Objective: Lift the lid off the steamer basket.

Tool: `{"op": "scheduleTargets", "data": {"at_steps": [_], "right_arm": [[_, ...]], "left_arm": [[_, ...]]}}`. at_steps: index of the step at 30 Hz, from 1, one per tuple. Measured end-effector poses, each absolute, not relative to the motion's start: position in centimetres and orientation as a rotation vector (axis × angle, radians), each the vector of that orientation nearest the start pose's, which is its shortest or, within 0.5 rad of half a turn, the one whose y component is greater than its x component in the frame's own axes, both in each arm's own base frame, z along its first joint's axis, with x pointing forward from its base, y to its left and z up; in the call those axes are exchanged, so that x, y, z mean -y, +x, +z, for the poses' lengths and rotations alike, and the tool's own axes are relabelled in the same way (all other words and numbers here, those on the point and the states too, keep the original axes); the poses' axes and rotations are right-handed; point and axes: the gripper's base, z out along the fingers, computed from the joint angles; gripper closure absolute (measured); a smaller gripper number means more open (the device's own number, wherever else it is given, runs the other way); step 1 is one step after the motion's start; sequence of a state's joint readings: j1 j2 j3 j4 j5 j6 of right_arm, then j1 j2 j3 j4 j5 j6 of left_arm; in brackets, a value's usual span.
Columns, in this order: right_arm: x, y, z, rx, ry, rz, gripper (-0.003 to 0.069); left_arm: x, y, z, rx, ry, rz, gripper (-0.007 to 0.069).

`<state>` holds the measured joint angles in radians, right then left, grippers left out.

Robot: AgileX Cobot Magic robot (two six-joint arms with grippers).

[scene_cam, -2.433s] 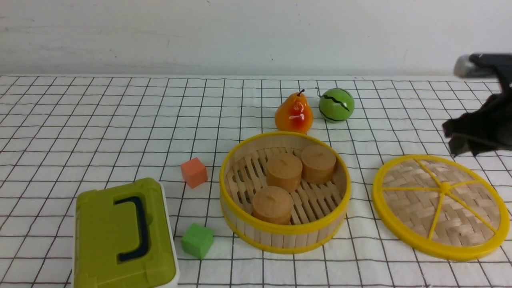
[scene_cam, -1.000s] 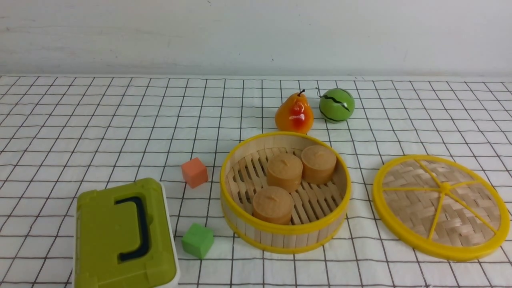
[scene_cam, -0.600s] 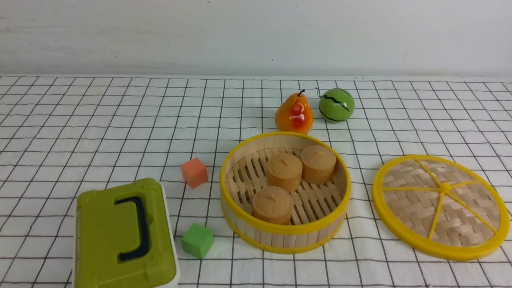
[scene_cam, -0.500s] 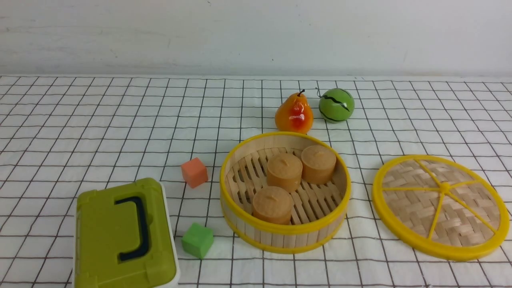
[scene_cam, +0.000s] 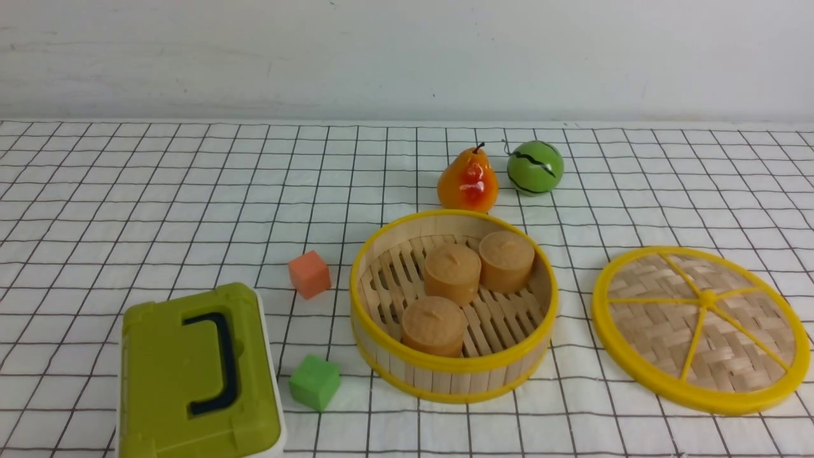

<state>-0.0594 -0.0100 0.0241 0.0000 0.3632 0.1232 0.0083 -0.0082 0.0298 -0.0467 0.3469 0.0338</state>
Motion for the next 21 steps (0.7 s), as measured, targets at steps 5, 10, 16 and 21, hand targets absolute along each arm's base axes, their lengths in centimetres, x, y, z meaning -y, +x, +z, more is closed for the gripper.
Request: {"op": "scheduleTargets", "data": {"at_steps": [5, 10, 16, 21], "right_arm": [[0.31, 5.21, 17.28, -1.869, 0.171, 0.045, 0.0676], [0.26, 5.21, 17.28, -1.870, 0.180, 0.059, 0.0673], [0.25, 5.21, 17.27, -1.871, 0.181, 0.060, 0.0667], [0.24, 5.21, 17.27, -1.870, 0.182, 0.063, 0.0662]], "left_arm": [[0.10, 5.35, 17.23, -1.852, -0.006, -0.016, 0.0385], [0.10, 5.35, 17.23, -1.852, -0.006, -0.016, 0.0385], [0.10, 5.35, 17.23, -1.852, -0.006, -0.016, 0.0385], [0.10, 5.35, 17.23, -1.852, -0.006, -0.016, 0.0385]]}}
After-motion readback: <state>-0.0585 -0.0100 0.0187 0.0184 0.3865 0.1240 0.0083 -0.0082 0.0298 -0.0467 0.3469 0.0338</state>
